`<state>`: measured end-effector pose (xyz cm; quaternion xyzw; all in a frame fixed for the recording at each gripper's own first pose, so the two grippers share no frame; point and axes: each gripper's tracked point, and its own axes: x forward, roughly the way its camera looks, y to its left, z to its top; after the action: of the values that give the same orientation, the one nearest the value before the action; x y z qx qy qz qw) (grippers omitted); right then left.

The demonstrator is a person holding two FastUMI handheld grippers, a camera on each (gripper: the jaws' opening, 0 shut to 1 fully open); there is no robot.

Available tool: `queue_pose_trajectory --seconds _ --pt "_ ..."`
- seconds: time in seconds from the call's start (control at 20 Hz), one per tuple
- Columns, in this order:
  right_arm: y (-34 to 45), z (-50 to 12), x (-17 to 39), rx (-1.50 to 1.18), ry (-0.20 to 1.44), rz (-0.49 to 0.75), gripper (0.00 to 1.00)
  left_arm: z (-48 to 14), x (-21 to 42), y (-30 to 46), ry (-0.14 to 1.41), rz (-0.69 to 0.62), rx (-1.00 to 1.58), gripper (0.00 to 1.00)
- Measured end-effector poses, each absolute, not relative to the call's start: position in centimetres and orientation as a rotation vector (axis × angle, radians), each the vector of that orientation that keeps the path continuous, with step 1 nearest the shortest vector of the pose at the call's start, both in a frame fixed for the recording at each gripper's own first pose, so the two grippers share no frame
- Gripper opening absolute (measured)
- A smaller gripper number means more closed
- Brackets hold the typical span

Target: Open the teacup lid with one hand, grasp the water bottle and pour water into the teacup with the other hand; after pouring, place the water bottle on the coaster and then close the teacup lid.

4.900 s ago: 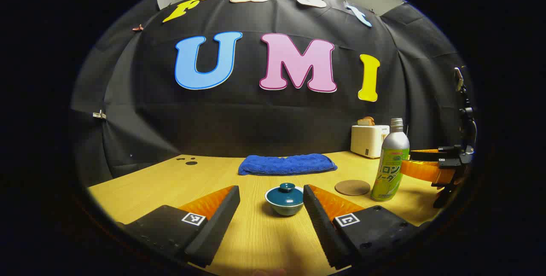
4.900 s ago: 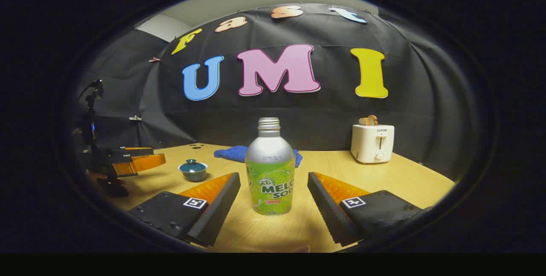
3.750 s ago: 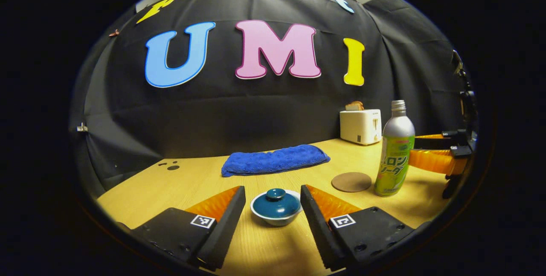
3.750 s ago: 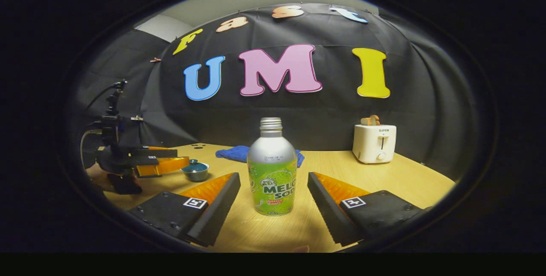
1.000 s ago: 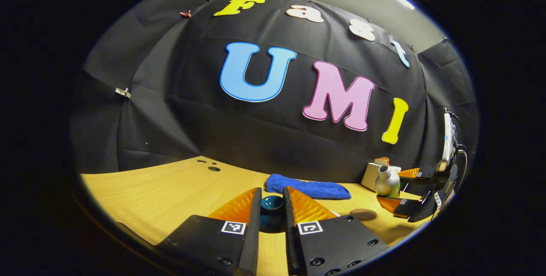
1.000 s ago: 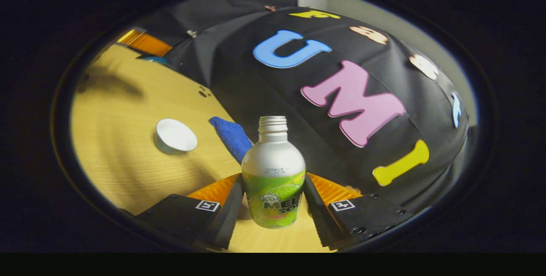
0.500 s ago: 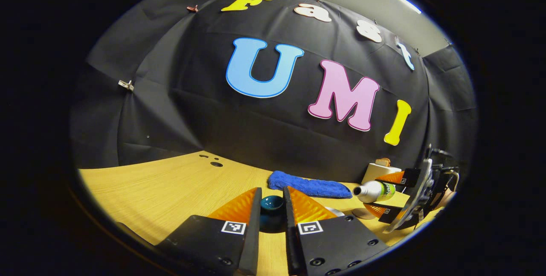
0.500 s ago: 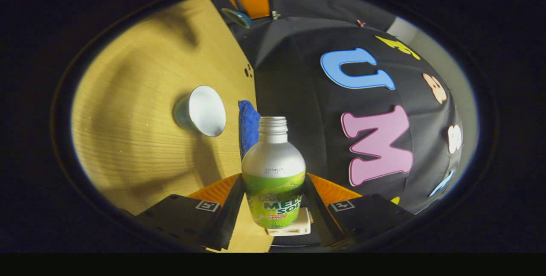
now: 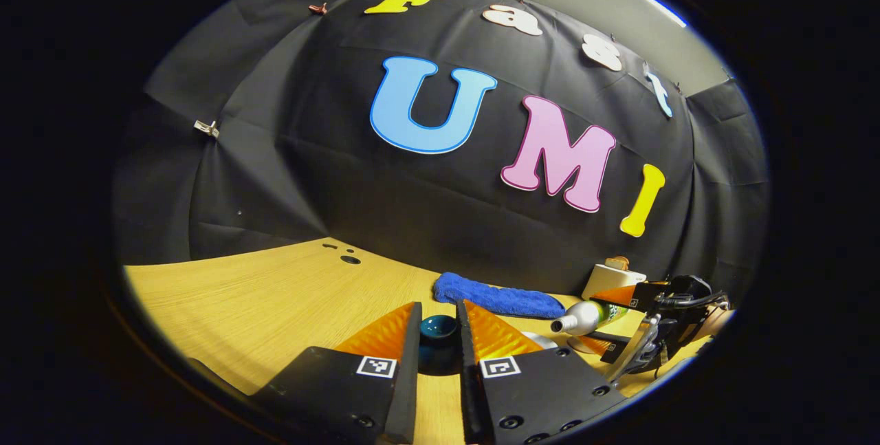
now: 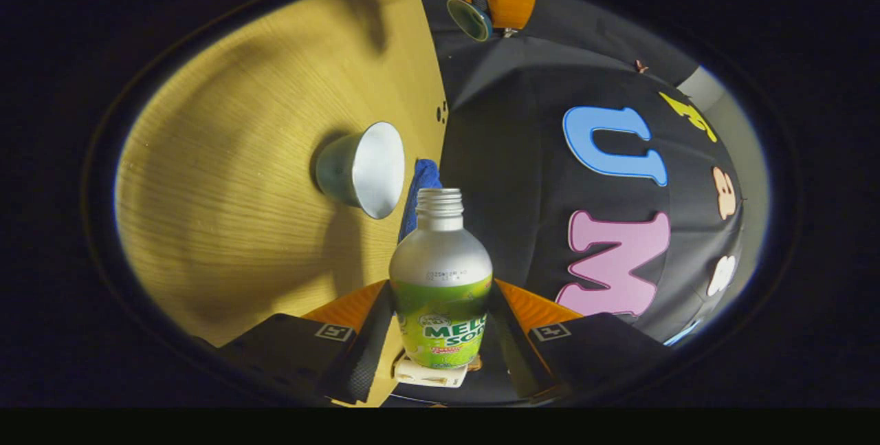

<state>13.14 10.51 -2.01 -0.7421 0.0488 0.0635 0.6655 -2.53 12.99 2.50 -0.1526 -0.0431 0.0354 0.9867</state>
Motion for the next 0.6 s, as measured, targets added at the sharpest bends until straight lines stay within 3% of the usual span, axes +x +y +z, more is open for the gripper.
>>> queue_pose_trajectory --seconds 0.6 --pt "11.46 -2.45 12.62 -1.900 0.062 0.150 0.78 2.04 -2.24 13.31 -0.083 0.063 -0.329 0.30"
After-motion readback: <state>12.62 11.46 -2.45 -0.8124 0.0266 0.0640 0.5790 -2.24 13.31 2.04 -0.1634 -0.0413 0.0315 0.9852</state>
